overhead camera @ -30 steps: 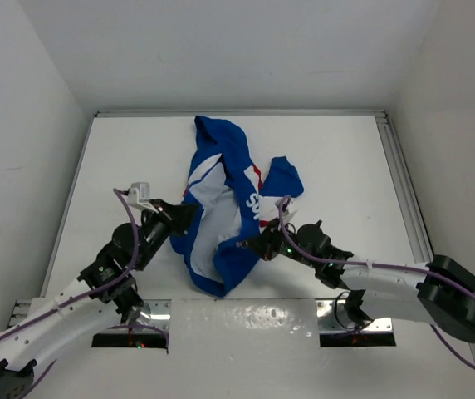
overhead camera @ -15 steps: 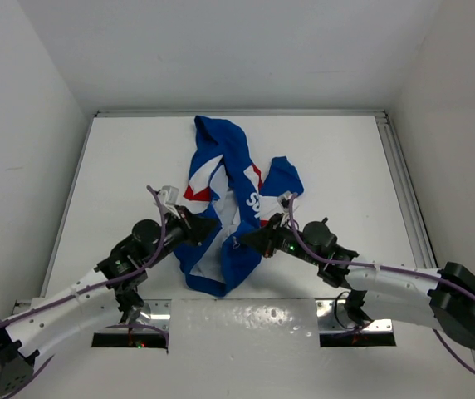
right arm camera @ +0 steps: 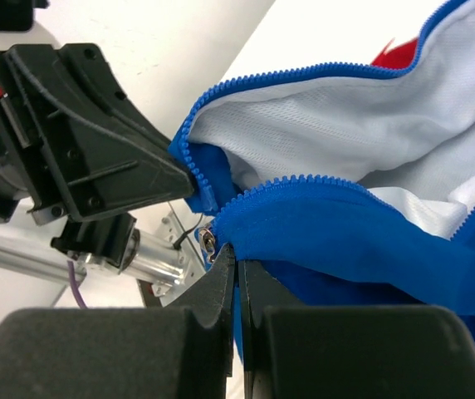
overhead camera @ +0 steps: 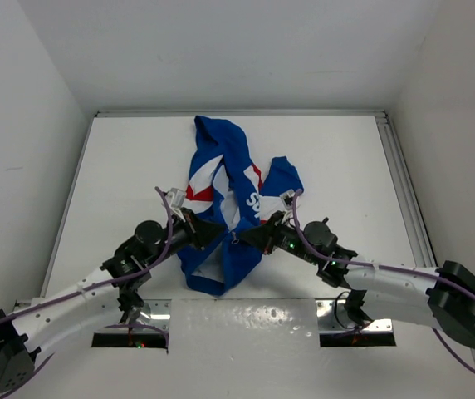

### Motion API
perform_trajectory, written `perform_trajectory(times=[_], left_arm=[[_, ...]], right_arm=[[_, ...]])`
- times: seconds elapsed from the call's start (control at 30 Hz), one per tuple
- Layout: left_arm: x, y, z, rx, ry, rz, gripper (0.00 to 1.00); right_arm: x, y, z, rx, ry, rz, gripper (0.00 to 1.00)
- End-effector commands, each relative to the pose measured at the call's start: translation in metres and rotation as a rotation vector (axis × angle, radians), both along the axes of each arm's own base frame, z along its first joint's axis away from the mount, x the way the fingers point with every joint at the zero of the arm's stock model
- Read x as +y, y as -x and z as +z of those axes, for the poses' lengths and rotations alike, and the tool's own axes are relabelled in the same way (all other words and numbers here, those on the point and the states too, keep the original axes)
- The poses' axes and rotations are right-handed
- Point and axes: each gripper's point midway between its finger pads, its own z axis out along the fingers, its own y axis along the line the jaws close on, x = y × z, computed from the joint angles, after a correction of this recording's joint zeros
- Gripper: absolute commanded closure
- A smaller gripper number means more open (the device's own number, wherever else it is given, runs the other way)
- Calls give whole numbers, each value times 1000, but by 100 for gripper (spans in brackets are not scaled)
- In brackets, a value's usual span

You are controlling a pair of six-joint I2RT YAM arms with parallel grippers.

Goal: Zip up the jacket

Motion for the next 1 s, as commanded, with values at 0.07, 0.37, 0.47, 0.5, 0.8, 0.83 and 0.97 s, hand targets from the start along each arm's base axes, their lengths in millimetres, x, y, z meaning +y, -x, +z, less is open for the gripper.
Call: perform_trajectory(times=[0.07,0.37,0.47,0.5,0.8,0.83,0.97], left_arm=[[-5,-5,35,-95,49,-14,100],[-9,-2,39,-102,62,-41,100],[-9,-2,40,-108,55,-42,100],[-9,-2,39,-105,53,-45,100],[-13,1,33,-88,56,-69,100],[-14,1,32,-86,56,-72,100],[-14,2,30,-82,55,-76,100]], right_arm=[[6,-13,23,-8,-45,-40,100],[9,-15,17,-20,-15,-34,100],[9,-16,18,-29,-12,-38,100],[9,-16,18,-30,-10,-40,100],[6,-17,19,-39,-3,-52,100],[5,-17,20,-40,-3,-51,100],[4,-18,17,-38,4,-59,100]])
